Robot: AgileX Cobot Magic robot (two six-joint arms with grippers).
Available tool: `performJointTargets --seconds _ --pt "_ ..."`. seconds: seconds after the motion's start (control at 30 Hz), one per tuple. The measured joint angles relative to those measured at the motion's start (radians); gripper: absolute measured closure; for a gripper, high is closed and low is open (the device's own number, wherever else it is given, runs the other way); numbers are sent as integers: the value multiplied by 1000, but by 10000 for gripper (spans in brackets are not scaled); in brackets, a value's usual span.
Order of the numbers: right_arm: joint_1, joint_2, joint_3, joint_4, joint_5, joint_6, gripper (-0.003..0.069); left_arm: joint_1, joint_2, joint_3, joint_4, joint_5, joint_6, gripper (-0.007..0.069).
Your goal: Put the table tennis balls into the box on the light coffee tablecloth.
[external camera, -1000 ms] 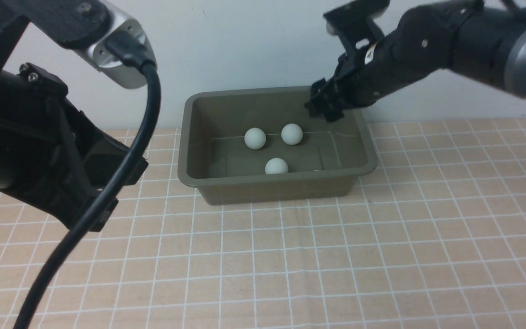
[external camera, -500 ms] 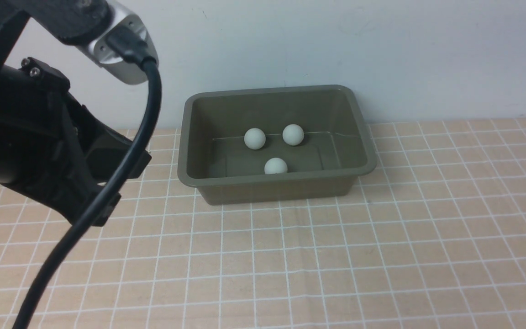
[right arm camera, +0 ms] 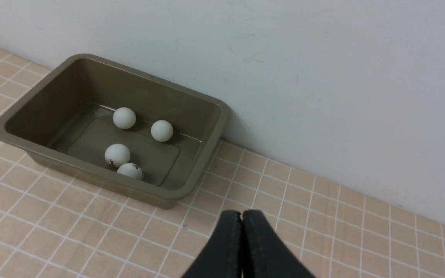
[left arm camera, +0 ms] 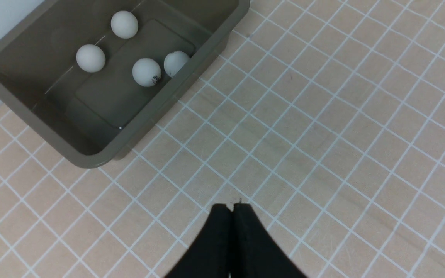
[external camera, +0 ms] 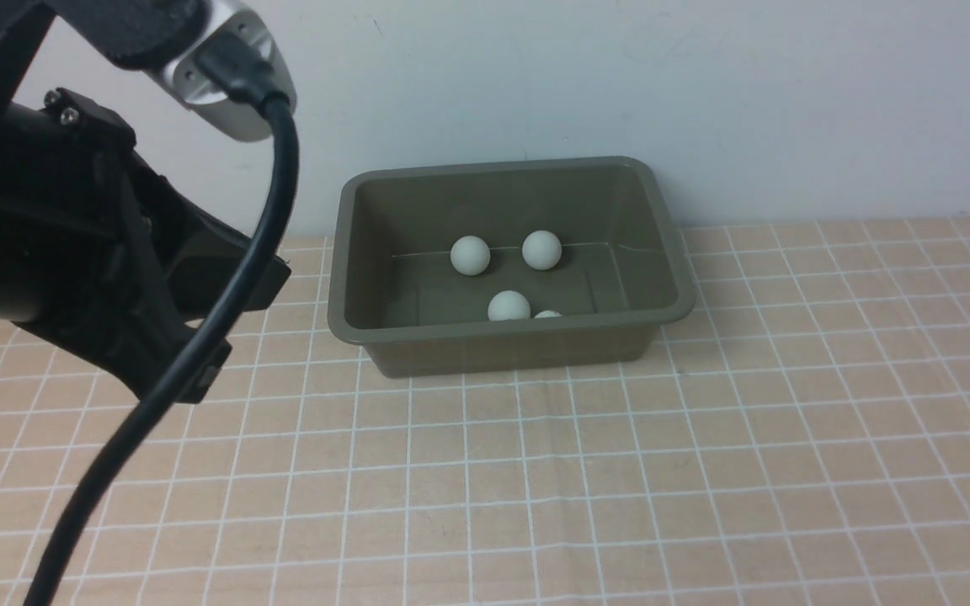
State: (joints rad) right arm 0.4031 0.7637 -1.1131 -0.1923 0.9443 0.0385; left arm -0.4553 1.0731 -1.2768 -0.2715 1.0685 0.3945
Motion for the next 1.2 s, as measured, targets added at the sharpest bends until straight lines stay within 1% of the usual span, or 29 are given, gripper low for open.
performJointTargets --seconds 0.07,0.1,0.17,0.2,0.23,0.3,0.53,0.7,0.97,1.2 --pt "0 -119 177 -19 -95 39 676 0 0 0 -9 -1 2 693" --pt "0 -129 208 -19 -104 41 676 0 0 0 -10 -1 2 693" --pt "0 -256 377 -19 -213 59 676 0 0 0 -16 -3 16 693" --pt "0 -301 438 -17 -250 63 676 0 0 0 -17 -4 19 693" --pt "0 -309 450 -17 -257 62 676 0 0 0 -17 -4 19 693" --pt "0 -414 589 -17 -330 65 676 0 0 0 -18 -4 19 693" --pt "0 -570 789 -21 -403 68 676 0 0 0 -18 -4 22 693" --pt "0 -592 835 -47 -508 68 676 0 0 0 -19 -5 22 693" --pt "0 -594 836 -52 -514 68 676 0 0 0 -23 -5 22 693" --pt "0 -594 836 -52 -502 68 676 0 0 0 -79 -6 43 693"
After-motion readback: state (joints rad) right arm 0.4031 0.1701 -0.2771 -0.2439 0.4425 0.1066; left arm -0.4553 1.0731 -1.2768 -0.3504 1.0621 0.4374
